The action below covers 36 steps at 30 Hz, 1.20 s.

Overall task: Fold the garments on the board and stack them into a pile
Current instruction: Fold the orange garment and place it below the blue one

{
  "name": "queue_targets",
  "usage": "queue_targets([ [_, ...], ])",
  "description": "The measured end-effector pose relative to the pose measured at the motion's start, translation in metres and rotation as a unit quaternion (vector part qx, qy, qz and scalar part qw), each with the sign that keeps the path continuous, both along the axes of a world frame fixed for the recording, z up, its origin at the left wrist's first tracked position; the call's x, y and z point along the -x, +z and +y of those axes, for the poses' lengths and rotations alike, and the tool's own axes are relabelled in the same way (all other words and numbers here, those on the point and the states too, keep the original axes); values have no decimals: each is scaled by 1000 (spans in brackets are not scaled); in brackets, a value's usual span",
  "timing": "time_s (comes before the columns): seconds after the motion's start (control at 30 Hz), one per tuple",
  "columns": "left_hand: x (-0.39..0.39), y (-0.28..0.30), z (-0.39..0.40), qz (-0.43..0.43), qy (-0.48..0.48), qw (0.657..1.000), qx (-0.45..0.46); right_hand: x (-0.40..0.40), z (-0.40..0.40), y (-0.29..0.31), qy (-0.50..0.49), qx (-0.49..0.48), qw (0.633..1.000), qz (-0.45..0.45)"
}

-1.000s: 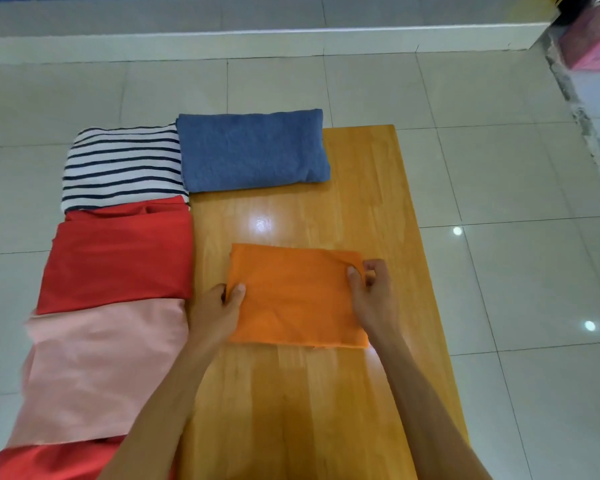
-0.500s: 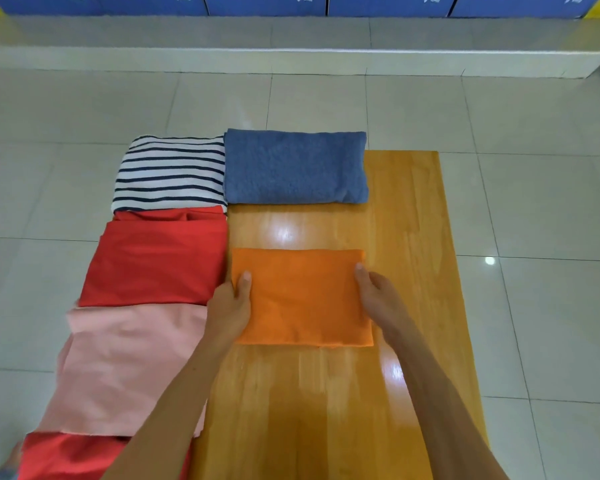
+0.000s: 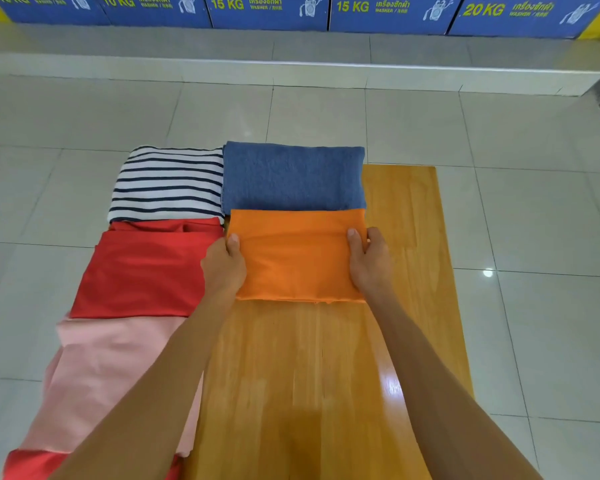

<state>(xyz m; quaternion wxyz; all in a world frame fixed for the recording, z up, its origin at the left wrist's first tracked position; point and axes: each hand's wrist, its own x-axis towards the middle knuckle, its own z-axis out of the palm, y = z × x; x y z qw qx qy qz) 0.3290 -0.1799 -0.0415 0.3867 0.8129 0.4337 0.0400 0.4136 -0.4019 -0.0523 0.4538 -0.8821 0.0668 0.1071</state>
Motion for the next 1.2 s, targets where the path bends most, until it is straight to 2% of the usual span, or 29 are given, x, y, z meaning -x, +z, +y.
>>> queue_targets([
  [0.13,-13,-11,5,72,2,997,-3,-5,6,-15,23,118,992,25],
  [0.33,-18,-9,-3,91,23,995,-14,-4,8,-19,9,145,989,11],
  [0.5,-16,-4,-3,92,15,996,-15,-3,9,-16,12,140,990,12],
  [0.73,8,9,-3,26,-44,997,-58,0,7,-10,5,98,995,35],
  [0.87,31,20,-6,5,-87,995,-53,14,7,0,8,82,995,51],
  [1.03,63,34,-2,-22,-112,993,-34,55,6,17,-28,109,994,18],
  [1.2,103,47,13,-27,-122,992,-34,101,27,39,1,42,999,-21],
])
